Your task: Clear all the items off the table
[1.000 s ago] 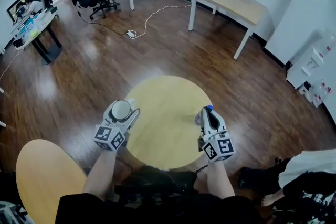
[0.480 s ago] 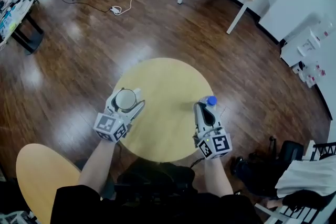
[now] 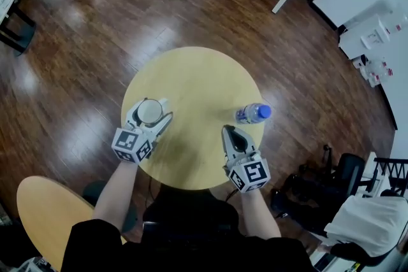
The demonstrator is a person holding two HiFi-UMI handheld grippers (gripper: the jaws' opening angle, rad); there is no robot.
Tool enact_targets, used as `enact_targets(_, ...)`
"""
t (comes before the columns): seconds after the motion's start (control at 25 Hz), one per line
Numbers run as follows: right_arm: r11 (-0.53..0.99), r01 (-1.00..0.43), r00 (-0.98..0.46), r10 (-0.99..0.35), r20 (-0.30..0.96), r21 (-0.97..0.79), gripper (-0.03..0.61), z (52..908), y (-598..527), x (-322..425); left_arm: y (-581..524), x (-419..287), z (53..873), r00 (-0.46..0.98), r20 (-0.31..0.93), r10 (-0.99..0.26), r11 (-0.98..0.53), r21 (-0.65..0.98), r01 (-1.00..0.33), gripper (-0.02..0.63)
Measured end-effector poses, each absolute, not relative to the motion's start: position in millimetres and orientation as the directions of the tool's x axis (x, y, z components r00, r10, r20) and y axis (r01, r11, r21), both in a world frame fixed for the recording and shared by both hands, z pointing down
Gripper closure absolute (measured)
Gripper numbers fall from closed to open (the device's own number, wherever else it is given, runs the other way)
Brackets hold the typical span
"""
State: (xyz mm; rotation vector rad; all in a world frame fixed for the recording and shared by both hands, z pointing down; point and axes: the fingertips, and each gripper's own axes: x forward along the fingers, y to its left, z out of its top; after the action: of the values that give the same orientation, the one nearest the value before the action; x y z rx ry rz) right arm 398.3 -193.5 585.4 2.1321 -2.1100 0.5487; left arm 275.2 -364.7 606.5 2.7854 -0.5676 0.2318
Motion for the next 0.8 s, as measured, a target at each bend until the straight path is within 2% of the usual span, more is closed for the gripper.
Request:
enact_targets(0.56,-0.004,-0.973,-0.093,-0.906,0.412,-0.23,0.574,617.5,-212.4,371.0,-367.8,278.5,656.8,0.901,0.259,-0.348,-0.87,0.269,-0.413,0.198)
enact_targets(0.8,-0.004,-0.972,-0.101,-0.895,0.434,-0.234,0.574,631.8,-214.3,370.9,-356.1,276.7,670.2,0.9,0.236,-0.367,-0.883,0.216,-0.417,0.198)
